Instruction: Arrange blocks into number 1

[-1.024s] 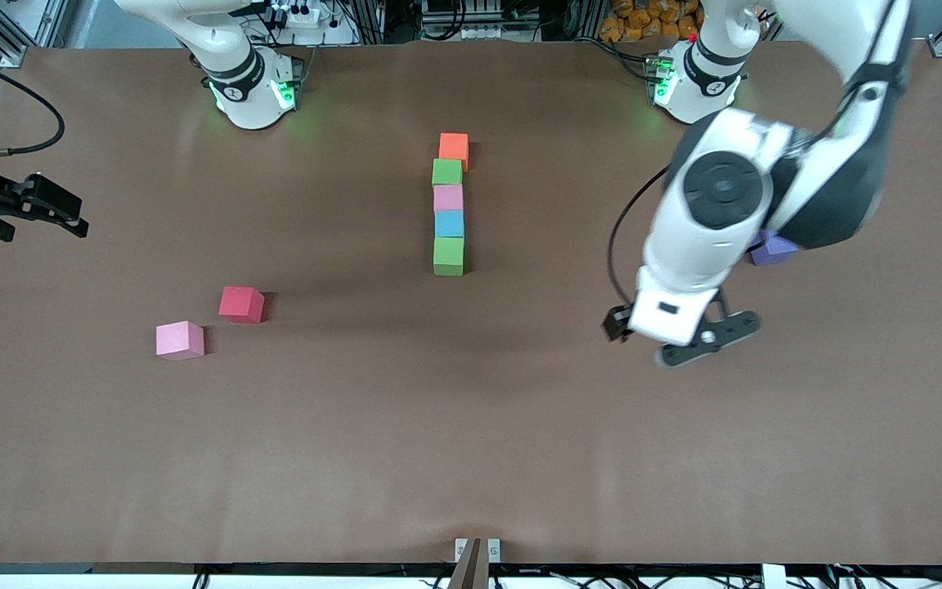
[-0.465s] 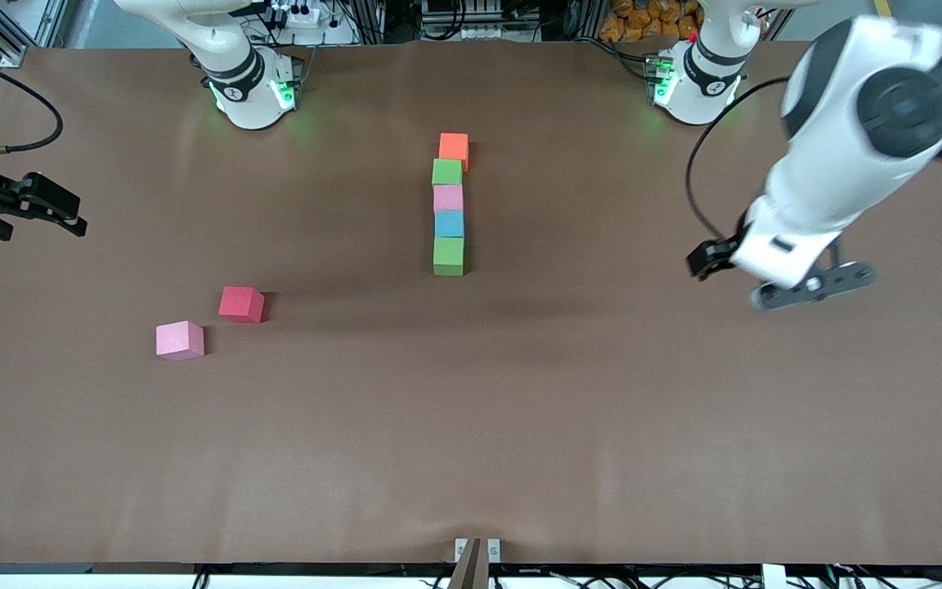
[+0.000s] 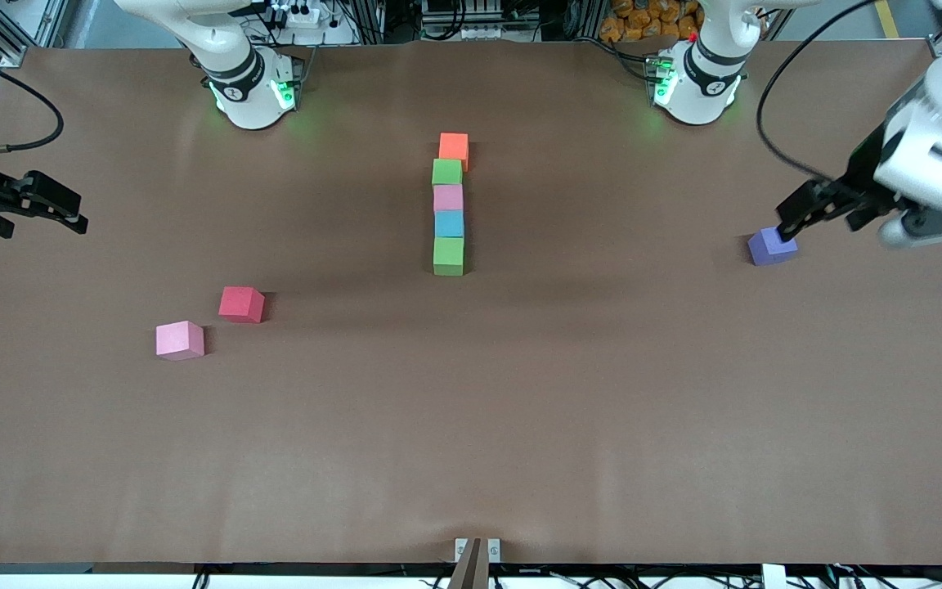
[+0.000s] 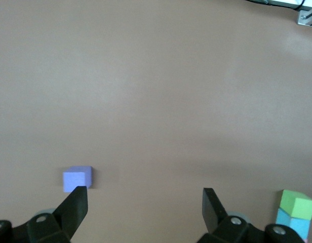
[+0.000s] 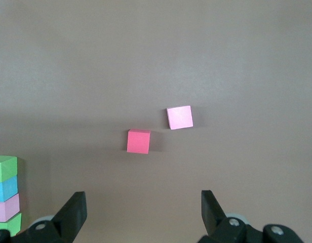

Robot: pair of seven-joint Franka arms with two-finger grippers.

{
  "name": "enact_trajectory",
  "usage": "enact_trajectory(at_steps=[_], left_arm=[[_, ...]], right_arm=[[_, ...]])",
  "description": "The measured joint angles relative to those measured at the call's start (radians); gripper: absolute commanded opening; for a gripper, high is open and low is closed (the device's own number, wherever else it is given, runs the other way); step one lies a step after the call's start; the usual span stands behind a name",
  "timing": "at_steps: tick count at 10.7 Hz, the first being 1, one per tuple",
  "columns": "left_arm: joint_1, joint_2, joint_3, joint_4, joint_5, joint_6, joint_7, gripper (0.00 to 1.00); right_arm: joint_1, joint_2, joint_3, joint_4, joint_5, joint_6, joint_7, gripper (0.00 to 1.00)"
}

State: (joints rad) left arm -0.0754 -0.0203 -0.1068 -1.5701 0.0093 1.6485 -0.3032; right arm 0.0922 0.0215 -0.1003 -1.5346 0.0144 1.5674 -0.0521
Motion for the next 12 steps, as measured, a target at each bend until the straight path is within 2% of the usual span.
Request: enact_trajectory(at_steps=[5,12], left_arm=[[0.002,-0.019,0.006,0.068,0.014,-0.198,0.17,1.0],[0.01,-0.016,0.008,0.076,0.014,-0.222,0.185,1.0]], right_arm=[[0.0,0.0,0.001,0.009,0.0,-0.009,0.0,1.0],[0.0,0.0,0.0,0.035,0.0,-0.034,0.0,1.0]])
